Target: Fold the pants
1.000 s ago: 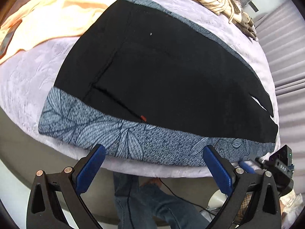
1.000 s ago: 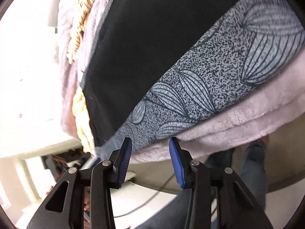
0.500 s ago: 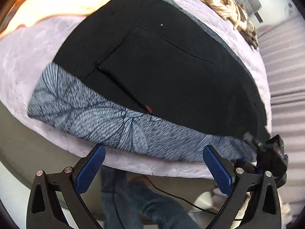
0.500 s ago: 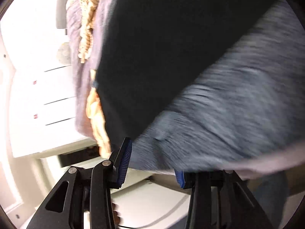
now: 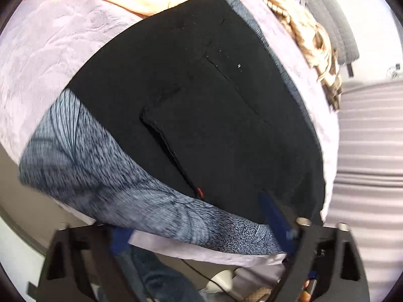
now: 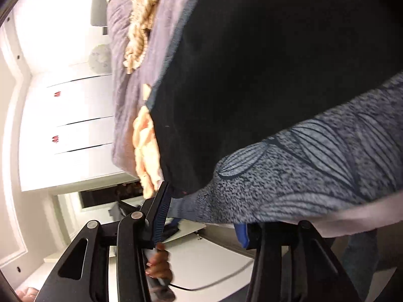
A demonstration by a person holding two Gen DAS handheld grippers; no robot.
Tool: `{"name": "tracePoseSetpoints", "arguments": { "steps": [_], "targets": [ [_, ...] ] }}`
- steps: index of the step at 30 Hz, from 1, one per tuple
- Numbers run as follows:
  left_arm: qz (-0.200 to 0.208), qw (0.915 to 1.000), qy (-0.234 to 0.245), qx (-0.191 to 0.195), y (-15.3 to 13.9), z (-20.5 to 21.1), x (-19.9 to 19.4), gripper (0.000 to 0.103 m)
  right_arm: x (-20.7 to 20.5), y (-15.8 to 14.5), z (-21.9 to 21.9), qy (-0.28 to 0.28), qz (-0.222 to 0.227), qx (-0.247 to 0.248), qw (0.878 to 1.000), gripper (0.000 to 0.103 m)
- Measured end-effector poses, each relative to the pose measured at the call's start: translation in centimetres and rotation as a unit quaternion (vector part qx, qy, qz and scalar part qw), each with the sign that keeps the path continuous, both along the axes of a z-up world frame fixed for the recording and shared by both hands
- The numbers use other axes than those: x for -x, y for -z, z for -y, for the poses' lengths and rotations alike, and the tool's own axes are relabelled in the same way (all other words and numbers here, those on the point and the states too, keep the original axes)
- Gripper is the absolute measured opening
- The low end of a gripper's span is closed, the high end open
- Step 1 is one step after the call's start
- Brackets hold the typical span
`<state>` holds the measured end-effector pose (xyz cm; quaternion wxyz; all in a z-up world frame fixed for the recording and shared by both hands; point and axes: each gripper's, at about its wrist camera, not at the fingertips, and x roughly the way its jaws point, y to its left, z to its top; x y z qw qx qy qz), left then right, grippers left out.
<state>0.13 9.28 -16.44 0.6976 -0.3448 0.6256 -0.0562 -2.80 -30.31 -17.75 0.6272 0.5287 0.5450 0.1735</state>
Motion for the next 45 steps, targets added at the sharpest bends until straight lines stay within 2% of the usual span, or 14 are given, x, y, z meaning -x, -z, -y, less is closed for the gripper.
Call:
{"name": "tracePoseSetpoints", "arguments": {
  "steps": [5,7,8,10,19,25,29,33,38,39,40,41,43,45],
  "targets": [
    [-0.018,0.9987,0.041,-0.023,1.0,-0.1,-0.6,0.043,1.9,1.8,3.1,0.054,-0.04,0.012,0.998,0.05],
    [-0.018,0.9984,0.051,-0.014,1.2,-0.5,-0.8,0.032,2.5,2.6,4.2,0.09,-0.048,-0.003,0.995,0.032],
    [-0.019,0.9982,0.055,-0.013,1.1,-0.7,-0.8,0.028,2.8,3.0,4.7,0.106,-0.054,-0.011,0.993,0.012],
    [-0.013,0.9975,0.066,-0.02,-0.1,-0.8,-1.1,0.023,3.0,3.1,4.8,0.122,-0.053,-0.012,0.991,0.008],
    [0.099,0.9922,0.069,-0.03,-8.6,-0.4,-7.1,0.023,-2.8,-5.7,4.8,0.06,0.042,0.042,0.996,0.008],
    [0.144,0.9857,0.045,-0.074,-8.7,0.9,-15.5,0.023,-13.3,-9.0,6.8,-0.007,0.075,0.063,0.995,0.008],
    [0.123,0.9804,0.059,-0.142,-4.4,2.5,-21.2,0.023,-21.9,-8.0,6.0,-0.069,0.067,0.118,0.988,0.008],
    [0.072,0.9849,0.055,-0.148,0.1,3.5,-24.5,0.023,-28.5,-4.0,3.9,-0.124,0.051,0.196,0.971,0.012],
    [0.08,0.9826,0.09,-0.142,-3.8,3.5,-23.5,0.025,-31.9,0.6,3.2,-0.129,0.015,0.213,0.968,0.035],
    [0.089,0.978,0.097,-0.161,-5.0,4.0,-23.3,0.037,-32.0,0.5,3.1,-0.127,0.015,0.207,0.97,0.042],
    [0.105,0.9691,0.101,-0.199,-6.3,4.2,-22.7,0.062,-32.2,0.1,3.0,-0.126,0.018,0.201,0.971,0.048],
    [0.126,0.9599,0.101,-0.229,-7.7,4.3,-22.0,0.07,-32.0,-1.0,3.0,-0.126,0.026,0.201,0.971,0.061],
    [0.158,0.9506,0.105,-0.246,-9.0,4.4,-21.4,0.073,-31.0,-3.3,3.2,-0.128,0.044,0.206,0.969,0.066],
    [0.15,0.9475,0.116,-0.257,-8.0,5.1,-21.7,0.078,-28.8,-5.4,3.4,-0.126,0.067,0.176,0.974,0.066]
  ]
}}
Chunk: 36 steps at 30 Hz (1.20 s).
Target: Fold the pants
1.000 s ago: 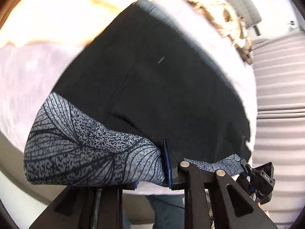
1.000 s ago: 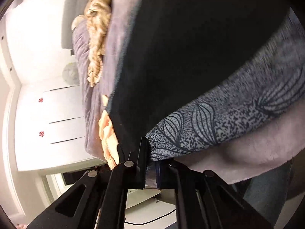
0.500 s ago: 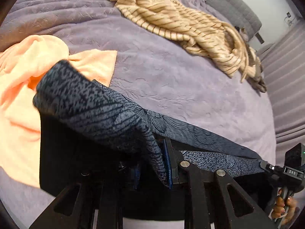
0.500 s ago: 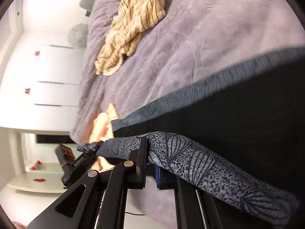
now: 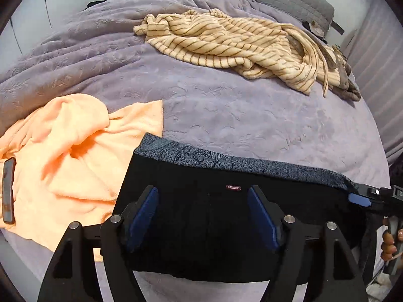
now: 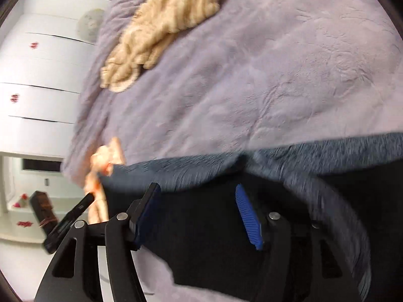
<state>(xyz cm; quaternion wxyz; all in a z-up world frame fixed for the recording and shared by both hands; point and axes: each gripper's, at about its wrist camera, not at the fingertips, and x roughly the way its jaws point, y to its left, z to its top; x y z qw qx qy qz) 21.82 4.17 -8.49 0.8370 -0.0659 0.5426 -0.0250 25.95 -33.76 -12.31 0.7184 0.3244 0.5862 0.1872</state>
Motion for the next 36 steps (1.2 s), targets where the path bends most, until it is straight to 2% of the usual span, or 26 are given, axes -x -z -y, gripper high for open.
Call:
{"name": "tracePoseSetpoints", "arguments": {
  "steps": [2,4,5,6,7,9,13,15,17,20,22,25,29,31,34,36],
  "targets": [
    [-0.034,0.9992,0.013,-0.014,3.3,1.4,-0.9,0.078,1.5,0.1,0.0,-0.007,-0.007,-0.02,1.0,0.066],
    [-0.079,0.9957,0.007,-0.047,7.6,2.5,-1.7,0.078,2.3,1.9,-0.6,-0.014,-0.035,-0.001,0.999,0.066],
    [-0.079,0.9947,0.005,-0.066,8.5,3.0,-1.5,0.078,2.4,3.3,-0.7,-0.012,-0.056,0.026,0.998,0.066],
    [-0.068,0.9941,0.008,-0.084,8.5,3.6,-1.2,0.078,2.4,4.6,-0.4,0.0,-0.072,0.047,0.996,0.059],
    [-0.062,0.9935,0.019,-0.094,8.0,4.3,-0.8,0.078,2.5,5.4,0.3,0.025,-0.077,0.04,0.996,0.055],
    [-0.065,0.9935,0.043,-0.083,6.9,5.0,0.2,0.078,2.9,5.0,1.7,0.063,-0.071,0.021,0.995,0.054],
    [-0.057,0.9925,0.082,-0.07,3.8,6.5,3.4,0.078,4.9,0.8,2.7,0.047,-0.024,0.035,0.998,0.054],
    [-0.058,0.9919,0.099,-0.056,2.6,8.0,4.5,0.078,7.3,-2.2,3.4,0.044,0.004,0.059,0.997,0.06],
    [-0.06,0.9896,0.124,-0.041,1.7,10.6,5.5,0.078,10.3,-4.3,5.1,0.058,0.023,0.078,0.995,0.063],
    [-0.061,0.9832,0.171,-0.02,1.2,15.5,6.8,0.078,15.5,-6.0,7.8,0.099,0.03,0.098,0.99,0.063],
    [-0.073,0.9753,0.208,0.008,1.3,19.2,7.9,0.078,19.1,-6.5,9.5,0.131,0.022,0.108,0.985,0.063],
    [-0.094,0.958,0.269,0.034,2.0,24.8,9.8,0.078,25.0,-6.2,12.1,0.184,0.001,0.113,0.977,0.064],
    [-0.114,0.9335,0.339,0.025,3.6,30.9,11.8,0.078,32.5,-4.7,14.9,0.234,-0.033,0.125,0.964,0.064],
    [-0.124,0.9232,0.363,0.022,4.3,33.4,12.6,0.078,34.6,-3.8,15.0,0.247,-0.048,0.123,0.96,0.064],
    [-0.147,0.9125,0.381,0.026,5.8,35.4,12.9,0.078,38.1,-1.6,16.2,0.296,-0.073,0.063,0.95,0.064],
    [-0.148,0.9084,0.39,0.025,6.1,36.6,13.4,0.078,39.6,0.3,16.6,0.324,-0.082,0.019,0.942,0.064]
  ]
}}
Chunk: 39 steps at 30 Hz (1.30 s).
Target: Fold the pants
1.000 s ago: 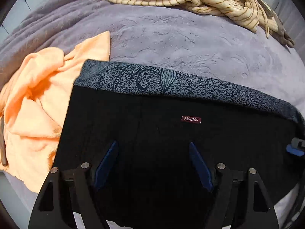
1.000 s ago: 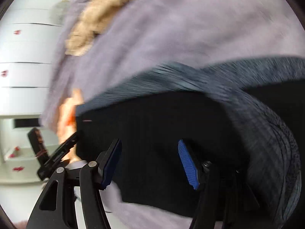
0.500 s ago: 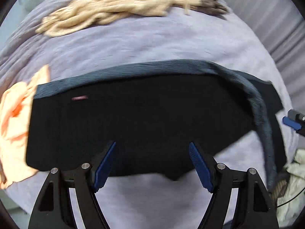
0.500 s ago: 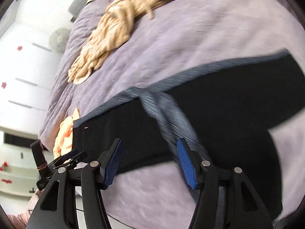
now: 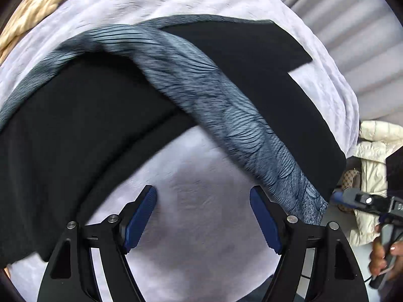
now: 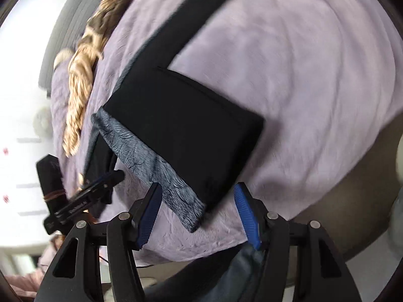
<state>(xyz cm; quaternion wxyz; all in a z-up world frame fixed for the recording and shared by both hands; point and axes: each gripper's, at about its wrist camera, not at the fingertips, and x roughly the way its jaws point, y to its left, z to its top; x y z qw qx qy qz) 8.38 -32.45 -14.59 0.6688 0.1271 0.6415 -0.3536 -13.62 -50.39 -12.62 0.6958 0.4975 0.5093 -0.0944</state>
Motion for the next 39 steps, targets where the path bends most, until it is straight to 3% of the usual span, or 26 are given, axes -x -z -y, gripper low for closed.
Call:
{"name": "tracePoseSetpoints", "arguments": {
  "steps": [5,7,9,10,14,18,21,23,25,26,27,29,31,35,37,39],
  "targets": [
    [-0.005,0.9998,0.016,0.005,0.6,2.3,0.1,0.078,0.7,5.1,0.0,0.049,0.051,-0.118,0.99,0.063],
    [-0.009,0.9998,0.018,0.002,0.9,2.9,-0.1,0.078,0.1,6.5,-0.4,0.054,0.073,-0.162,0.983,0.058],
    [-0.021,0.9997,0.013,0.009,0.6,3.4,-0.3,0.078,-0.9,7.5,-0.8,0.054,0.073,-0.194,0.977,0.021],
    [-0.031,0.9993,0.007,0.02,0.1,3.7,-0.7,0.078,-1.1,7.6,-0.6,0.056,0.08,-0.213,0.972,0.015],
    [-0.029,0.998,-0.016,0.055,-2.1,6.2,-2.3,0.078,-2.6,3.9,1.8,0.065,0.16,-0.239,0.956,0.015],
    [0.0,0.9954,-0.046,0.084,-4.2,10.5,-5.9,0.078,-6.6,0.2,6.7,0.068,0.199,-0.232,0.95,0.015],
    [0.043,0.9927,-0.066,0.091,-6.0,14.0,-9.2,0.078,-11.3,-1.9,11.4,0.06,0.208,-0.204,0.955,0.019],
    [0.064,0.9893,-0.088,0.098,-7.6,13.9,-12.2,0.078,-15.0,-2.9,14.7,0.056,0.189,-0.166,0.966,0.02],
    [0.09,0.9845,-0.11,0.103,-9.4,14.0,-14.0,0.078,-18.1,-3.9,17.2,0.045,0.178,-0.126,0.975,0.038],
    [0.103,0.9822,-0.118,0.103,-10.1,13.7,-14.6,0.078,-20.2,-4.7,18.7,0.037,0.166,-0.084,0.982,0.068],
    [0.118,0.9794,-0.127,0.104,-11.0,13.2,-15.1,0.078,-21.5,-5.3,19.5,0.028,0.162,-0.055,0.985,0.078],
    [0.138,0.9759,-0.143,0.091,-11.7,11.3,-15.2,0.083,-22.9,-6.9,20.8,0.004,0.161,-0.005,0.987,0.078],
    [0.147,0.9747,-0.154,0.067,-11.4,8.9,-14.9,0.086,-22.2,-7.5,21.2,-0.016,0.165,0.009,0.986,0.078],
    [0.13,0.9751,-0.178,-0.022,-7.0,4.6,-13.1,0.086,-20.1,-2.8,19.1,-0.032,0.107,-0.03,0.993,0.059],
    [0.101,0.9724,-0.203,-0.055,-4.2,2.3,-12.4,0.086,-19.3,0.8,18.0,-0.025,0.075,-0.062,0.995,0.055],
    [0.08,0.9668,-0.231,-0.074,-2.4,0.0,-11.8,0.086,-19.6,4.1,17.2,-0.003,0.072,-0.102,0.992,0.054]
  ]
}}
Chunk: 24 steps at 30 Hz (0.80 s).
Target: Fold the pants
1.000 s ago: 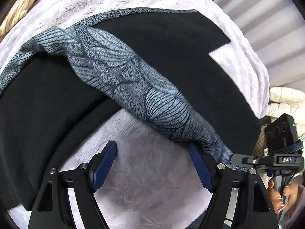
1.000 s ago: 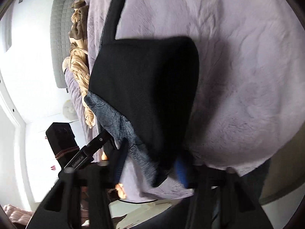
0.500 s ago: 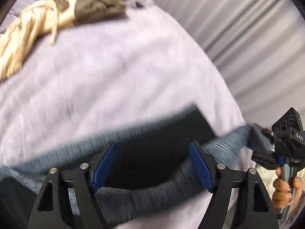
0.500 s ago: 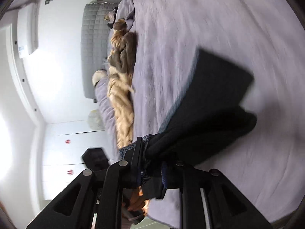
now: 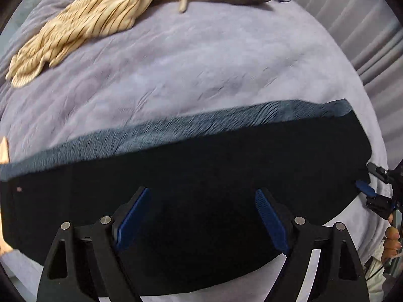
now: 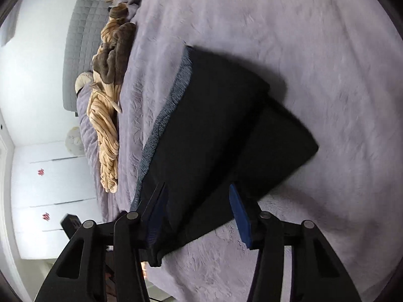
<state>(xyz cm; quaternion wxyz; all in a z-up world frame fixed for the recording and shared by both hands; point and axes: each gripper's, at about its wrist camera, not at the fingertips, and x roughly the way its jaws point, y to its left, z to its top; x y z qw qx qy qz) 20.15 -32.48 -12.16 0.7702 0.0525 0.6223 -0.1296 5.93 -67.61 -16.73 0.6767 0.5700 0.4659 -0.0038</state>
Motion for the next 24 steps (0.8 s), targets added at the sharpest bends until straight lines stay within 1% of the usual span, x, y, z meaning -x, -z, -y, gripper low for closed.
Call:
{"name": "tracePoseSetpoints", "arguments": {
  "steps": [2,3,4,5,6,8,10,12,13,14,15,16,17,18,19,21,22,24],
  "targets": [
    [-0.011,0.9996,-0.021,-0.016,1.2,-1.4,0.3,0.086,-0.9,1.8,-0.4,0.016,0.015,-0.02,1.0,0.053],
    [-0.017,0.9993,-0.027,-0.02,1.6,-1.9,0.5,0.086,-1.8,2.6,-0.5,0.023,0.019,-0.029,0.999,0.044],
    [-0.022,0.999,-0.032,-0.023,1.6,-2.4,0.6,0.086,-2.3,3.1,-0.7,0.025,0.02,-0.037,0.999,0.031],
    [-0.022,0.999,-0.032,-0.021,1.3,-2.7,0.8,0.086,-3.1,3.5,-1.1,0.019,0.008,-0.038,0.999,0.008],
    [-0.017,0.9992,-0.031,-0.018,0.8,-3.1,1.0,0.086,-3.3,3.2,-1.4,0.016,0.001,-0.034,0.999,0.008],
    [-0.008,0.9996,-0.025,-0.014,0.0,-3.9,1.6,0.086,-2.6,1.5,-1.9,-0.003,0.018,-0.026,0.999,0.008],
    [-0.014,0.9995,-0.024,-0.017,0.2,-4.6,1.9,0.086,-0.9,0.4,-2.3,-0.023,0.007,-0.009,1.0,0.008],
    [-0.032,0.9985,-0.028,-0.035,1.3,-5.2,2.0,0.086,0.4,1.5,-2.8,-0.045,-0.038,0.019,0.998,0.008],
    [-0.042,0.9977,-0.03,-0.044,1.8,-5.4,2.1,0.086,0.6,2.4,-2.8,-0.053,-0.051,0.026,0.997,0.008],
    [-0.044,0.9976,-0.03,-0.044,1.8,-5.5,2.1,0.086,0.8,3.4,-2.7,-0.05,-0.051,0.01,0.997,0.009],
    [-0.037,0.9981,-0.028,-0.039,1.4,-5.6,2.2,0.086,1.0,3.7,-2.5,-0.041,-0.049,-0.007,0.998,0.011],
    [-0.029,0.9986,-0.026,-0.037,1.0,-5.5,2.2,0.086,1.2,3.6,-2.3,-0.035,-0.051,-0.017,0.998,0.013],
    [-0.026,0.9987,-0.023,-0.037,0.7,-5.3,2.1,0.086,1.4,3.0,-2.3,-0.038,-0.058,-0.01,0.998,0.018],
    [-0.022,0.999,-0.019,-0.034,0.3,-5.0,1.9,0.086,1.5,1.9,-2.5,-0.052,-0.063,0.016,0.997,0.021],
    [-0.015,0.9994,-0.015,-0.029,-0.2,-4.4,1.4,0.086,1.7,0.5,-2.7,-0.065,-0.056,0.041,0.995,0.021],
    [0.001,0.9998,0.0,-0.02,-0.6,-2.7,0.7,0.086,2.0,-3.2,-3.1,-0.083,0.002,0.081,0.993,0.021],
    [0.007,0.9998,0.009,-0.015,-0.6,-1.5,0.2,0.086,1.8,-4.3,-3.1,-0.087,0.013,0.097,0.991,0.021],
    [0.011,0.9997,0.022,-0.007,0.0,1.2,-0.7,0.086,0.0,-6.5,-2.8,-0.095,0.023,0.158,0.983,0.021]
  ]
}}
